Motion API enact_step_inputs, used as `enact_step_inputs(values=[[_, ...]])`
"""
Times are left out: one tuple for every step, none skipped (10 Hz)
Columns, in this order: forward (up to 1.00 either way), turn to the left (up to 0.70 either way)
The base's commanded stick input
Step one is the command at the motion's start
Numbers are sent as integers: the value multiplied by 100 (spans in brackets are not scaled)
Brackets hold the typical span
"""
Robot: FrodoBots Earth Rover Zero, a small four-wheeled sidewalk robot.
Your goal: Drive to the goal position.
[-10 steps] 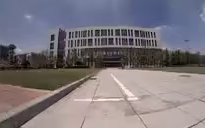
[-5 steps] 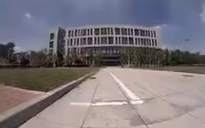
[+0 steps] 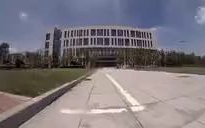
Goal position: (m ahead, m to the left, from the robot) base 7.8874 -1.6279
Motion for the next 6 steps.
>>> enact_step_inputs(values=[[50, 0], [50, 0], [50, 0], [50, -6], [50, -33], [50, -7]])
